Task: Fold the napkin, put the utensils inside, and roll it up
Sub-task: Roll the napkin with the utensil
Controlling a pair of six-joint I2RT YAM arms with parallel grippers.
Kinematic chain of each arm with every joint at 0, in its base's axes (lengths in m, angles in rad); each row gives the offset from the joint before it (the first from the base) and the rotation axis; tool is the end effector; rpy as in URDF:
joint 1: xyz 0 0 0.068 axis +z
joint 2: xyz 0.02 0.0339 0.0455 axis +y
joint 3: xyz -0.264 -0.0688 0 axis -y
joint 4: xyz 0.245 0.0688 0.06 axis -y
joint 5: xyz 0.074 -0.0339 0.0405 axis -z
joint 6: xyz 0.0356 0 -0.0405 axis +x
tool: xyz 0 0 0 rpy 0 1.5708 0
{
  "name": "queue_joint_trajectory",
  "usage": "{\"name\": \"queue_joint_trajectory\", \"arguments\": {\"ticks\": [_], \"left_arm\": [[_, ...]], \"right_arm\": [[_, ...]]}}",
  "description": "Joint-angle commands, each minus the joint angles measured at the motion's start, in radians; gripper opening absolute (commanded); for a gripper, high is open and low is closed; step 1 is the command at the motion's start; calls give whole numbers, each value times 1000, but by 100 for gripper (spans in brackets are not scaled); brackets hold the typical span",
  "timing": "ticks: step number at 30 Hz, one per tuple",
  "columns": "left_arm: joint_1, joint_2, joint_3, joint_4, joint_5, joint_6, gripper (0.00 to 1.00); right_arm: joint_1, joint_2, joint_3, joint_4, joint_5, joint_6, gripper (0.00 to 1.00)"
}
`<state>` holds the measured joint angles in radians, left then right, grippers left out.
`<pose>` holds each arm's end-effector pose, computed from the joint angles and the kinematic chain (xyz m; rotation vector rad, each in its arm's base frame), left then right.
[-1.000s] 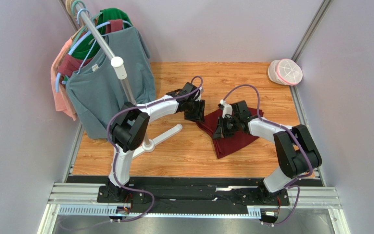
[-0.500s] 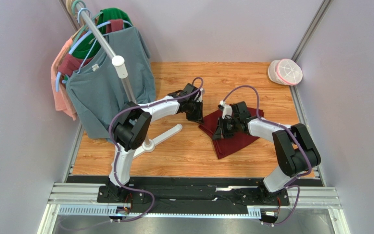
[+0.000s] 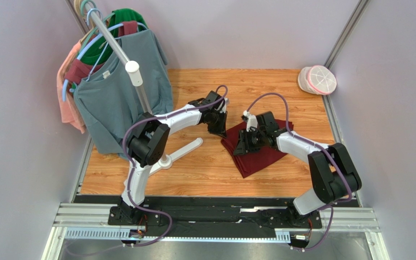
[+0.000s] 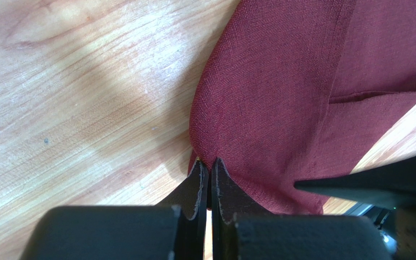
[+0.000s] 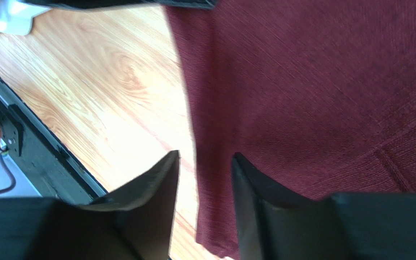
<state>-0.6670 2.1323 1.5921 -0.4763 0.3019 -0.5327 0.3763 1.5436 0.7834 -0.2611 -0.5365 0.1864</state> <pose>0.3536 -0.2919 0.1706 0.3027 2.7306 -0.7854 0.2596 0.1221 0.1629 -0.4508 2.5908 0.8975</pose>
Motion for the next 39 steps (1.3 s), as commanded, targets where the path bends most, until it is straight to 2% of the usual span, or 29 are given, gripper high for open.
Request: {"name": "queue_joint_trajectory", "arguments": {"ticks": [1, 4, 6, 7, 10, 16, 26, 34, 37, 39], "left_arm": [[9, 24, 55, -58, 17, 23, 0], [12, 34, 66, -70, 32, 25, 0], [18, 37, 69, -71, 42, 22, 0], [18, 40, 72, -71, 46, 22, 0], [24, 44, 74, -73, 54, 22, 0], [33, 41, 74, -76, 65, 23, 0], [40, 37, 75, -81, 69, 27, 0], [46, 32, 78, -85, 74, 31, 0], [46, 32, 80, -87, 77, 33, 0], [46, 31, 78, -84, 91, 34, 0]], "right_arm": [[67, -89, 74, -47, 91, -37, 51], [140, -118, 85, -49, 213, -59, 56], [183, -125, 79, -38, 350, -73, 56], [235, -125, 74, -21, 472, -77, 57], [326, -126, 47, 23, 648, -87, 58], [437, -85, 24, 63, 815, -110, 59], [555, 64, 51, 76, 995, -117, 57], [569, 124, 56, 33, 1155, -33, 47], [569, 147, 65, 10, 1143, -8, 34], [569, 165, 63, 6, 1104, -4, 19]]}}
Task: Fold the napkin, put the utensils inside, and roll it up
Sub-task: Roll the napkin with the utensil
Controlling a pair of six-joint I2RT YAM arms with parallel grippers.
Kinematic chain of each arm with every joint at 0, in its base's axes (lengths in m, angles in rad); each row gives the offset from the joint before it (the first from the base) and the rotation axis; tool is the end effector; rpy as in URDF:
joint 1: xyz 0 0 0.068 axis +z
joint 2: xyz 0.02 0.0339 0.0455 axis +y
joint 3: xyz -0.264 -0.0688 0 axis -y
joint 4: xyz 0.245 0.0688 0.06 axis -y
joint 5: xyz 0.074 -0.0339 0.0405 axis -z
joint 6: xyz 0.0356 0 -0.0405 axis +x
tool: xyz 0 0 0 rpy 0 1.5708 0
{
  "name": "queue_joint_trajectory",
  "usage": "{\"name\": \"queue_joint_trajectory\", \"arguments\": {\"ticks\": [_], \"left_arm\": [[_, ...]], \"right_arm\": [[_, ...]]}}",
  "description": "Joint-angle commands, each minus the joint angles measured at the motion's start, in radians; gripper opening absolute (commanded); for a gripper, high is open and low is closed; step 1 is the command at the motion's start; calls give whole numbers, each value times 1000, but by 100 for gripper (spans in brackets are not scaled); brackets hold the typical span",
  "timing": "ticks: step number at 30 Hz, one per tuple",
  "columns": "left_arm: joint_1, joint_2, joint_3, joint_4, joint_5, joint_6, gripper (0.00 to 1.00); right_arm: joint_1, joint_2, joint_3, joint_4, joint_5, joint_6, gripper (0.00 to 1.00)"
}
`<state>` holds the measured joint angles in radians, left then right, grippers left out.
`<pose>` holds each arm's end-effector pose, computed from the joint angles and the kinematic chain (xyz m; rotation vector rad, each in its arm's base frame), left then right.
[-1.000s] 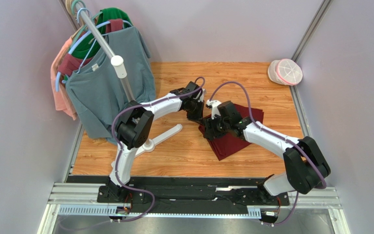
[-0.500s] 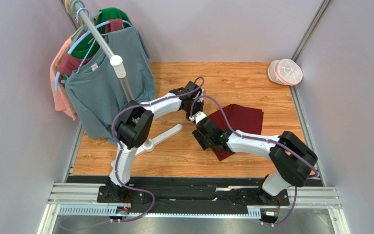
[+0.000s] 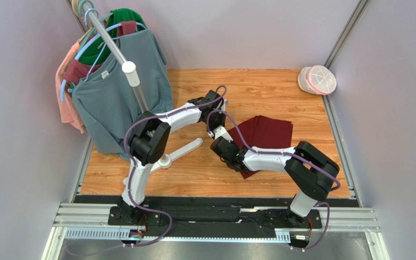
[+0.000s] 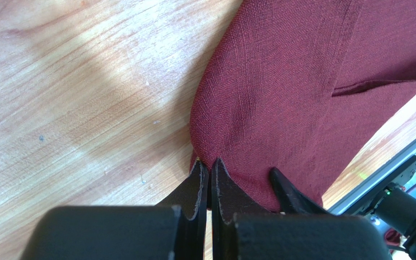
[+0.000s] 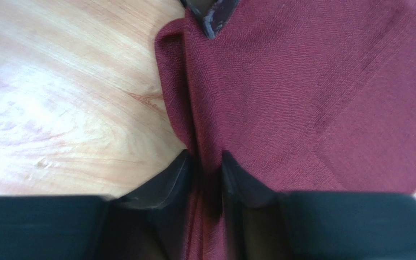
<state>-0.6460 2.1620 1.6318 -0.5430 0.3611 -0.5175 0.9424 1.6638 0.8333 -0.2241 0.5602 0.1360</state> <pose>0.3598 -0.2870 0.1663 0.3102 2.7933 -0.8201 0.1949 0.2360 0.1454 -0.7771 2.2881 -0.2682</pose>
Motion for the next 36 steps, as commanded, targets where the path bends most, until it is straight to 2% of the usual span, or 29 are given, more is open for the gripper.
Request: {"name": "queue_joint_trajectory", "arguments": {"ticks": [1, 2, 3, 4, 6, 7, 10, 16, 23, 29, 36], "left_arm": [[26, -1, 39, -14, 38, 20, 0], [29, -7, 37, -14, 42, 23, 5], [31, -11, 34, -12, 48, 24, 13], [35, -20, 28, -3, 52, 22, 28], [49, -59, -1, 15, 53, 16, 45], [55, -74, -13, 31, 53, 13, 56], [75, -120, -46, 34, 44, 22, 65], [95, -183, -108, 43, 6, 37, 71], [95, -223, -190, 156, 96, 57, 72], [95, -243, -245, 250, 153, 63, 72], [95, -294, -320, 385, 176, 74, 73]], "right_arm": [[2, 47, 13, -29, -14, 48, 13], [4, 37, 12, -29, -38, 48, 2], [-1, 25, 0, -18, -99, 51, 0], [-2, 10, -8, -14, -132, 56, 0], [-22, -42, -28, 5, -240, 66, 0], [-31, -61, -51, 12, -278, 74, 0], [-77, -134, -95, 40, -420, 79, 0], [-201, -191, -149, 112, -725, 88, 0], [-387, -188, -149, 146, -1031, 131, 0], [-530, -89, -129, 160, -1216, 157, 0], [-649, 20, -111, 184, -1338, 197, 0]]}}
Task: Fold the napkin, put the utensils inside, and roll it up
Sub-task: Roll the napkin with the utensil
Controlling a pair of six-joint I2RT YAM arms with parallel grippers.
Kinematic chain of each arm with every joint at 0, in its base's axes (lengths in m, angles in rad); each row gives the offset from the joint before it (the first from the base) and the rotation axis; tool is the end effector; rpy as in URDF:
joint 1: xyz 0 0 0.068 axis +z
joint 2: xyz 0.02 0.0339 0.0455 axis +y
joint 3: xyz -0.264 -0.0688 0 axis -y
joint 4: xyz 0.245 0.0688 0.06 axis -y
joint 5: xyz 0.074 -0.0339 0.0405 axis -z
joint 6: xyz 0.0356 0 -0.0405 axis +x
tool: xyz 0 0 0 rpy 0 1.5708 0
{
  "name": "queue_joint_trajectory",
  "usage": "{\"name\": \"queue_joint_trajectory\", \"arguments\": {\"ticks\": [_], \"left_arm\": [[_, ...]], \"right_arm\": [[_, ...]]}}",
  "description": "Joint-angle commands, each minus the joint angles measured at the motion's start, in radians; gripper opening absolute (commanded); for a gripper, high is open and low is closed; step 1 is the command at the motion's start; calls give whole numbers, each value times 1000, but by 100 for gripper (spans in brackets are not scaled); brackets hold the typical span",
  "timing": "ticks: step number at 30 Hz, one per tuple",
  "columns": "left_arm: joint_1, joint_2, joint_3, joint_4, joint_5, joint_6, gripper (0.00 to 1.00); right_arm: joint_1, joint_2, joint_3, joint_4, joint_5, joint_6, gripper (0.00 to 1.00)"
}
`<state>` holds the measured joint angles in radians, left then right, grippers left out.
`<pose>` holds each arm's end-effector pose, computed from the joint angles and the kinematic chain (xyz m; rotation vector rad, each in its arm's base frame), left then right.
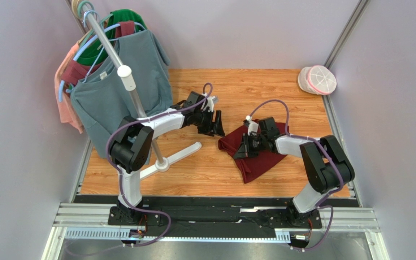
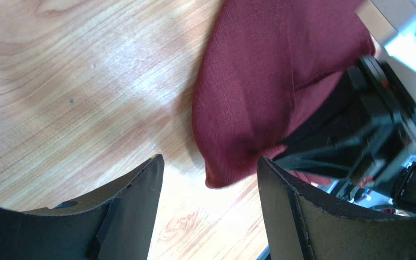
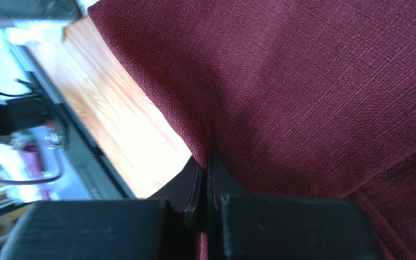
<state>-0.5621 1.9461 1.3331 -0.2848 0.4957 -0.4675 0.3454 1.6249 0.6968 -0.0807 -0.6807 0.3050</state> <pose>0.3441 -0.2367 0.1849 0.3539 2.5939 -1.0235 0.2590 0.1170 0.1309 -0.3193 2.6030 1.1161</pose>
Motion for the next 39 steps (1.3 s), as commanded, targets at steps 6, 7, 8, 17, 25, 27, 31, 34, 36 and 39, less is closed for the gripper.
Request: {"name": "queue_joint_trajectory", "arguments": {"ticks": [6, 7, 8, 17, 25, 27, 31, 34, 36, 39], "left_arm": [[4, -96, -60, 203, 67, 41, 73], [-4, -99, -60, 205, 69, 47, 73], [-8, -98, -57, 205, 69, 53, 73], [-45, -85, -55, 142, -9, 75, 75], [-73, -105, -138, 216, -32, 58, 74], [-76, -82, -130, 210, -16, 46, 72], [-93, -55, -118, 253, 4, 1, 65], [-99, -36, -100, 268, 10, -37, 58], [-99, -23, -92, 279, 17, -71, 48], [-101, -7, -83, 306, 23, -106, 40]], "right_arm": [[-134, 141, 36, 67, -180, 82, 0], [-150, 159, 38, 71, -192, 86, 0], [-160, 167, 33, 103, -216, 109, 0], [-209, 239, 29, 176, -276, 169, 0], [-212, 248, 32, 180, -272, 171, 0], [-210, 248, 32, 179, -266, 171, 0], [-210, 256, 35, 173, -258, 167, 0], [-212, 260, 33, 174, -252, 163, 0], [-210, 260, 35, 168, -246, 161, 0], [-210, 260, 38, 165, -240, 155, 0]]}}
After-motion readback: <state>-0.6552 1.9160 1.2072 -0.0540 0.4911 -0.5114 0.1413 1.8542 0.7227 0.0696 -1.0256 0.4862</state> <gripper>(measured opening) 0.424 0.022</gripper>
